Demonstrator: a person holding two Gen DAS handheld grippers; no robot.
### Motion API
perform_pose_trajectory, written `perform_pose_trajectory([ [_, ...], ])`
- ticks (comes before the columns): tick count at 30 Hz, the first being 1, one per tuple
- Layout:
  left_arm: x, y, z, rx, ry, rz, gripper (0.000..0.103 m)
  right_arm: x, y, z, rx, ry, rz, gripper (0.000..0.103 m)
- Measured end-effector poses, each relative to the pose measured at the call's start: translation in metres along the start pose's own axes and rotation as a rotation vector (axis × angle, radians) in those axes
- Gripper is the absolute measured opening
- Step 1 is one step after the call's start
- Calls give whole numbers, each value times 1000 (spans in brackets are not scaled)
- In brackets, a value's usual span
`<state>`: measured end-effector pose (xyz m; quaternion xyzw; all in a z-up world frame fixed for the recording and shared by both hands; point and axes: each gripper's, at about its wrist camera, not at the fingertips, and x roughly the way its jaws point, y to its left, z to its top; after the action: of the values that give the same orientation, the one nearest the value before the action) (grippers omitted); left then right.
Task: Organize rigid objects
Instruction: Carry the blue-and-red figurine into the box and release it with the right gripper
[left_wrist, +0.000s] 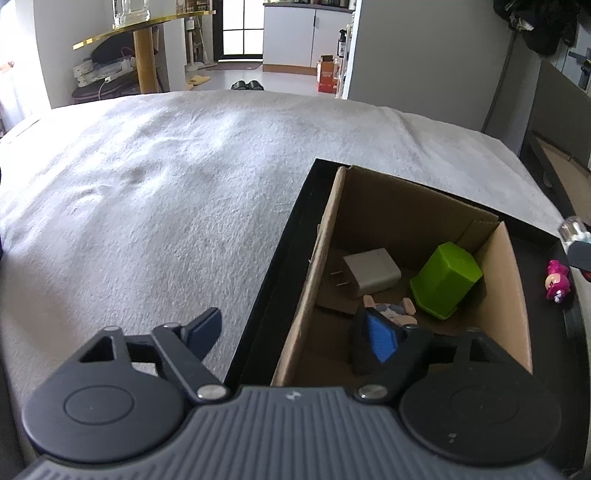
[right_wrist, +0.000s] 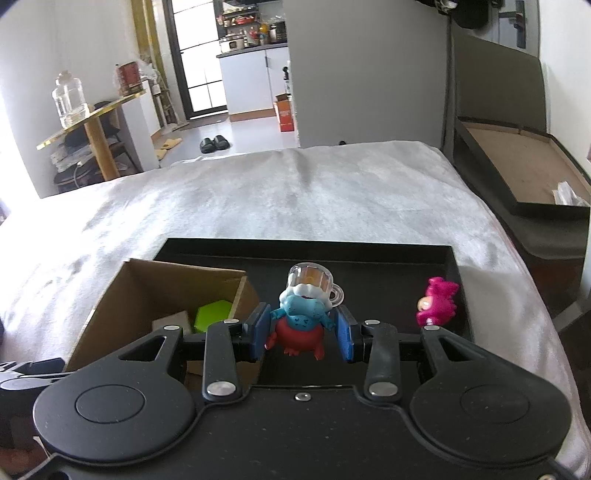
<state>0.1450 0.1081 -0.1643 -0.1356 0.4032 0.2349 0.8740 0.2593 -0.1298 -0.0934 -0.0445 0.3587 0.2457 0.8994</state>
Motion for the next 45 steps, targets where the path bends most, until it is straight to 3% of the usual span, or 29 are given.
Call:
perform_pose_trajectory([
  [14, 0, 9, -6, -36, 10, -53, 52, 5, 46, 5, -65, 20, 76, 37],
  [16, 1, 9, -7, -43, 21, -63, 45, 9, 52, 3, -78, 39, 90, 37],
  [18, 5, 8, -8, -43, 34, -77, 31, 12, 58, 0, -84, 56, 102, 37],
  [24, 8, 15, -6, -73, 41, -84, 15, 23, 76, -5, -137, 107, 132, 37],
  [37, 8, 16, -6, -83, 43, -90, 15, 53, 92, -24, -170, 225, 128, 39],
  [45, 8, 13, -6, -72, 40, -78, 15, 36, 74, -12, -134, 184, 124, 41],
])
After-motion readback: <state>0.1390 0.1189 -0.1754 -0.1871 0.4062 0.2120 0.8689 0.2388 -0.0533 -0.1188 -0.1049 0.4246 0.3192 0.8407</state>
